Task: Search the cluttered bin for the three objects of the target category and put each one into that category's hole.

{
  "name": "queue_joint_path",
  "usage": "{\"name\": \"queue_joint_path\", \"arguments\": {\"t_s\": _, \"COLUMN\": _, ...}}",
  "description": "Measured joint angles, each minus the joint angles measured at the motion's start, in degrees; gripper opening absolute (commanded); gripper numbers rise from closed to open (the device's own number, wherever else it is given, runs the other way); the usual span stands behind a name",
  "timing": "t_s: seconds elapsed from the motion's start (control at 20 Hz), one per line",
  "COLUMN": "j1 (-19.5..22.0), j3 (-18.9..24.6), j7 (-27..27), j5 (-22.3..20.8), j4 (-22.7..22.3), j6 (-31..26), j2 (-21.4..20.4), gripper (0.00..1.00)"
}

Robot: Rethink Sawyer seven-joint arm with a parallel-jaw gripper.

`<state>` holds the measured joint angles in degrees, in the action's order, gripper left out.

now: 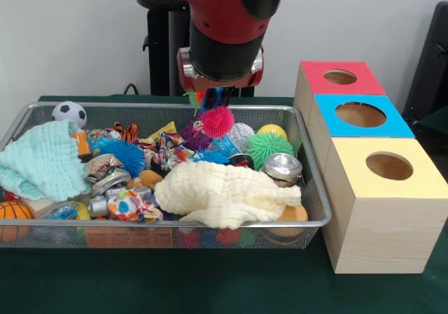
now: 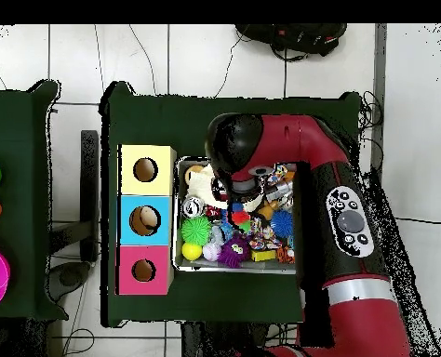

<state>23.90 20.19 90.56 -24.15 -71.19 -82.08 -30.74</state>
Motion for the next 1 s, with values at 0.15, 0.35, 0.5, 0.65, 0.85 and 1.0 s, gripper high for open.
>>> {"name": "queue_joint_path", "arguments": {"t_s": 0.15, "j1": 0.01, "j3": -0.20, "j7": 0.00, "j5": 0.42, "j4": -1.17, "j6": 0.00, "j2": -0.50, "gripper": 0.00}}
{"name": "queue_joint_path", "arguments": {"t_s": 0.35, "j1": 0.02, "j3": -0.61, "j7": 0.00, "j5": 0.90, "j4": -4.11, "j6": 0.06, "j2": -1.72, "gripper": 0.00}}
{"name": "queue_joint_path", "arguments": {"t_s": 0.5, "j1": 0.00, "j3": -0.96, "j7": 0.00, "j5": 1.26, "j4": -5.74, "j6": 0.36, "j2": -2.32, "gripper": 0.00}}
{"name": "queue_joint_path", "arguments": {"t_s": 0.65, "j1": -0.15, "j3": -1.40, "j7": 0.00, "j5": 1.83, "j4": -7.34, "j6": 1.08, "j2": -3.04, "gripper": 0.00}}
{"name": "queue_joint_path", "arguments": {"t_s": 0.85, "j1": -1.03, "j3": -2.31, "j7": 0.00, "j5": 2.84, "j4": -10.13, "j6": 2.93, "j2": -4.66, "gripper": 0.00}}
{"name": "queue_joint_path", "arguments": {"t_s": 1.0, "j1": -1.66, "j3": -2.76, "j7": 0.00, "j5": 3.43, "j4": -11.33, "j6": 4.13, "j2": -5.42, "gripper": 0.00}}
